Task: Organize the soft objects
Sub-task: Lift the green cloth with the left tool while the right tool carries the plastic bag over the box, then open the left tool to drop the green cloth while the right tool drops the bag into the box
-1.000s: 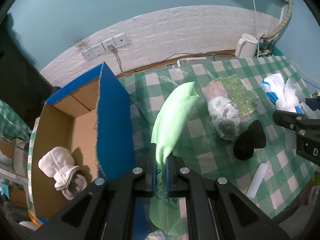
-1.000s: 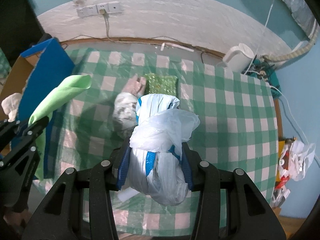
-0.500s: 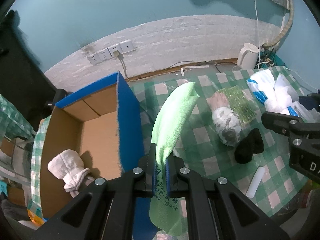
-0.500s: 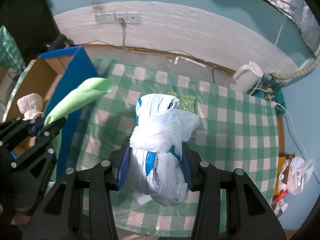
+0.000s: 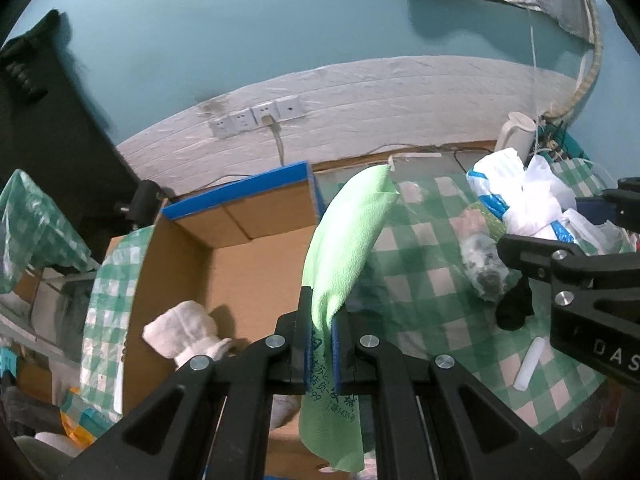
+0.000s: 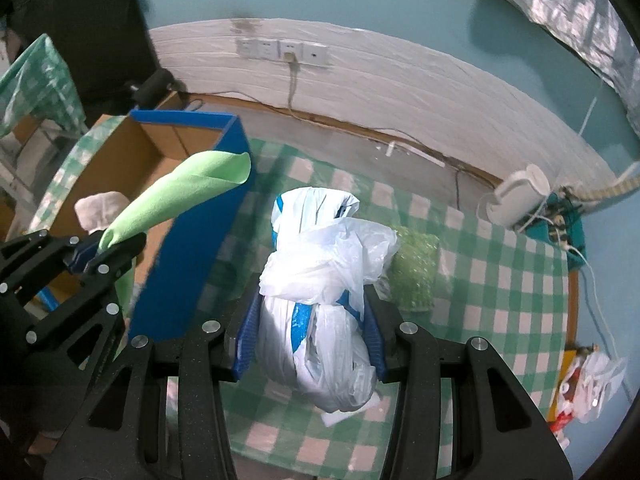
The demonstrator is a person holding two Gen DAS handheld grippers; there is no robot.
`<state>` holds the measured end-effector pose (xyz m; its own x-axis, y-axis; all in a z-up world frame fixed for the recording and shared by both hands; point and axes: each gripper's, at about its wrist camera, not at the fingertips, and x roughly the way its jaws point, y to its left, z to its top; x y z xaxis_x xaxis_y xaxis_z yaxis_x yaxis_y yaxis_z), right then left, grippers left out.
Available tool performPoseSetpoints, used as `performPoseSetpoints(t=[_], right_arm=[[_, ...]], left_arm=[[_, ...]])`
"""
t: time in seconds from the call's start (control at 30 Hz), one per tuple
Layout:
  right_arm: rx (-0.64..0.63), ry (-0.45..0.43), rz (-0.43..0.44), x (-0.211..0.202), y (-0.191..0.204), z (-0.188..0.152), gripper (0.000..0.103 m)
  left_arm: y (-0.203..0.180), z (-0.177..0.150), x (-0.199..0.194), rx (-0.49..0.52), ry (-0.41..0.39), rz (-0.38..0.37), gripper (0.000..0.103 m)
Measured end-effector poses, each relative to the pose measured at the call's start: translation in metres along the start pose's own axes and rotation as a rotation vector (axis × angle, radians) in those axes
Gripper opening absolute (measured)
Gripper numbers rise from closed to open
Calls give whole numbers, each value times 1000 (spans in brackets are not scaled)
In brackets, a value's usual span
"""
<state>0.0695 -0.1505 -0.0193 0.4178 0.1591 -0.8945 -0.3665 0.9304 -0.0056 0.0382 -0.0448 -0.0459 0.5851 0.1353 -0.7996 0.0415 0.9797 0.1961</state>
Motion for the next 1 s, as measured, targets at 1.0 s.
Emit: performPoseSetpoints(t=[1.0], right_arm=[[-158,24,121,29,117,34,45]], left_arm=[[102,-30,13,-170,59,80,7]])
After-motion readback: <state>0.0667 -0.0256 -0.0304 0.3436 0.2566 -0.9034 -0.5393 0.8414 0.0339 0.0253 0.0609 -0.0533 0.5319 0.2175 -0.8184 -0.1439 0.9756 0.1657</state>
